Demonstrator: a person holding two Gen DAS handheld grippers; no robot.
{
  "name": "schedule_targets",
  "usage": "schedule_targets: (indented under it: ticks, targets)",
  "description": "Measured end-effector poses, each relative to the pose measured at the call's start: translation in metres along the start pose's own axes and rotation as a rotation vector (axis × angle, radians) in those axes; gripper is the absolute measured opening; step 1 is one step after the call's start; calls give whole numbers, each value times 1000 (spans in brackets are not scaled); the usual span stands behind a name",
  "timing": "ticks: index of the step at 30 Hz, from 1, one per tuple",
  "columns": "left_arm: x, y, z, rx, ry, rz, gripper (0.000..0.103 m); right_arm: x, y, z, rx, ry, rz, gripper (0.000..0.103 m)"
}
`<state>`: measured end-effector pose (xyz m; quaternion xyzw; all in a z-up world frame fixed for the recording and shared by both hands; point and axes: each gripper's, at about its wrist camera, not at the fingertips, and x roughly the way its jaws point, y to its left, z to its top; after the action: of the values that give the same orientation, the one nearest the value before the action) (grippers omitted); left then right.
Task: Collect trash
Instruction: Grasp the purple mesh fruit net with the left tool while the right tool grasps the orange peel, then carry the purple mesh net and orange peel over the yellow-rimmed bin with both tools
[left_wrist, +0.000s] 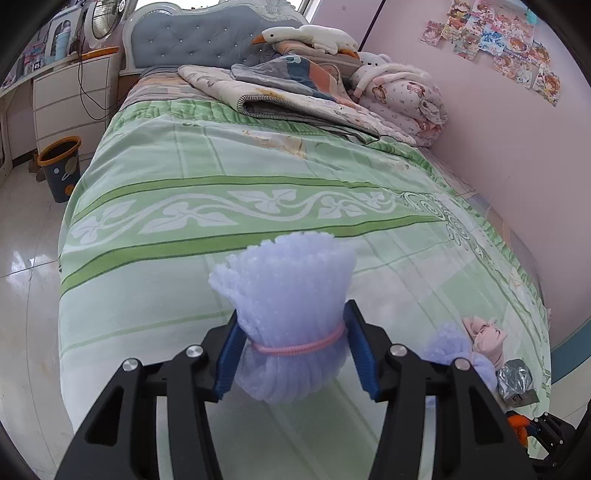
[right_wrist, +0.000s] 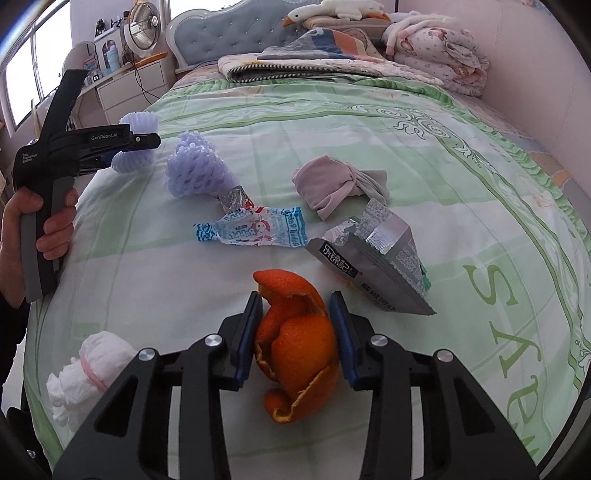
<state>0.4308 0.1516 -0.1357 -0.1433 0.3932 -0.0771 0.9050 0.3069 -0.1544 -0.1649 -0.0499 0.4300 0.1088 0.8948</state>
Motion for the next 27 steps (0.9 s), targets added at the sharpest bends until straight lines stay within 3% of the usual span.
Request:
schedule_targets:
  ticks: [13, 27]
  targets:
    - [-44, -3, -3, 33, -52, -8, 49, -26, 0, -1, 36, -32, 25, 31]
    - [-105, -10, -29, 71, -105, -1, 49, -85, 4, -11, 53, -106, 26, 31]
